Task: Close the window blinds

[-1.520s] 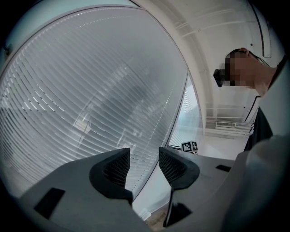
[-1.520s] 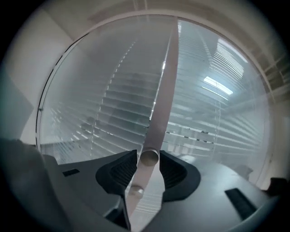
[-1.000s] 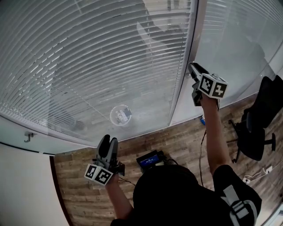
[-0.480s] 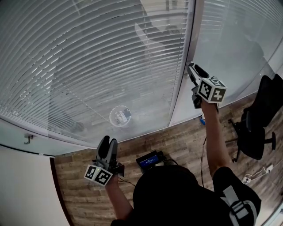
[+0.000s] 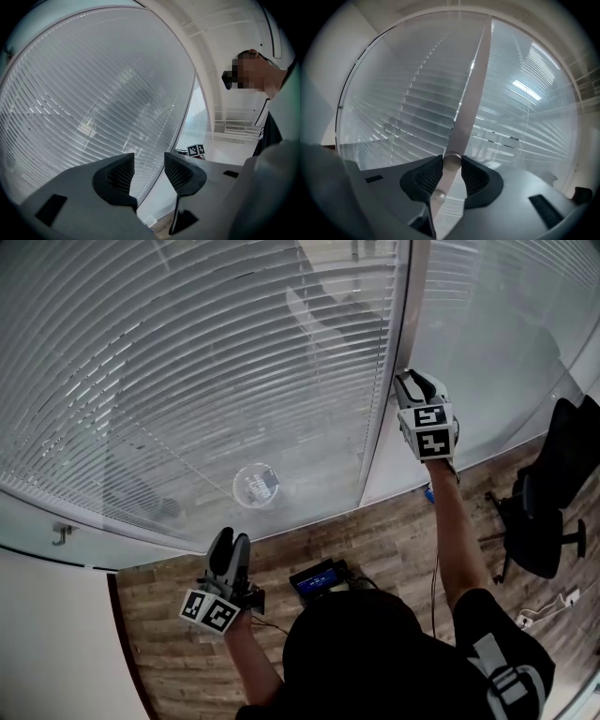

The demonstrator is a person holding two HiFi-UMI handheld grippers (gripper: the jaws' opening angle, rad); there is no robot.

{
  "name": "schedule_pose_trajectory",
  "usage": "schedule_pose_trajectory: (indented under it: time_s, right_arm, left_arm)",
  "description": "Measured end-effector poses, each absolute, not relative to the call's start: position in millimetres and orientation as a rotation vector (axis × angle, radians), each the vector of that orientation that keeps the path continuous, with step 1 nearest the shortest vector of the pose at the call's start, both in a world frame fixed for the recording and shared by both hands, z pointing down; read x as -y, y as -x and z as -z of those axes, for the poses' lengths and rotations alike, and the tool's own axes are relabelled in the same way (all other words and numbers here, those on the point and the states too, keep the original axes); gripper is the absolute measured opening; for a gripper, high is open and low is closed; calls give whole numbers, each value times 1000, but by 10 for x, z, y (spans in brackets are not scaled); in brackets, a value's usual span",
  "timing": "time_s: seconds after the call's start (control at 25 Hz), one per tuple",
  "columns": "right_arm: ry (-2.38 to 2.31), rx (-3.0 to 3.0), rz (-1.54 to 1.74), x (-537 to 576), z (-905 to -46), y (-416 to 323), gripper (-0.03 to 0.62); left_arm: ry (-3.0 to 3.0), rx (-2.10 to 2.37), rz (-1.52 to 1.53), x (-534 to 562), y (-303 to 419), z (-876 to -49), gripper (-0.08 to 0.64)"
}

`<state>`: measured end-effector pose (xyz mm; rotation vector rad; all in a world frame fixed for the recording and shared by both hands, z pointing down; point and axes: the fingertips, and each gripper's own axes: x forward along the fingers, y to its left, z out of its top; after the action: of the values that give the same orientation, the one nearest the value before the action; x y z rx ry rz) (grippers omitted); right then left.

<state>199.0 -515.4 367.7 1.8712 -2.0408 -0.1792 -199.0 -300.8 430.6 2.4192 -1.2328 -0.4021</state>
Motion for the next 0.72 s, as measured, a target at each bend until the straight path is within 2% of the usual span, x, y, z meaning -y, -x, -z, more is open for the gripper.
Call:
schedule_pose_trajectory:
  time_s: [0.16, 0.4, 0.48, 0.56, 0.72]
  right_arm:
    - [-1938, 2177, -8, 5175, -3691, -2027, 127]
    - [-1981, 2651, -895, 5195, -3723, -2099, 127]
    - [-1934, 2751, -1065, 5186, -3708, -2101, 127]
    - [-1932, 2719, -858, 5148, -3710, -2086, 127]
    - [-1933, 2321, -94, 5105, -3694, -2039, 147]
  left_arm:
    - [-2416, 1240, 402, 2995, 2009, -4311, 198]
    - [-2419, 1233, 403, 2984, 1982, -4311, 198]
    - [-2422, 1227, 401, 2979, 1956, -4306, 198]
    - [-2423, 1225, 399, 2970, 1943, -4301, 198]
    - [-2425, 1222, 396, 2984, 1929, -4295, 198]
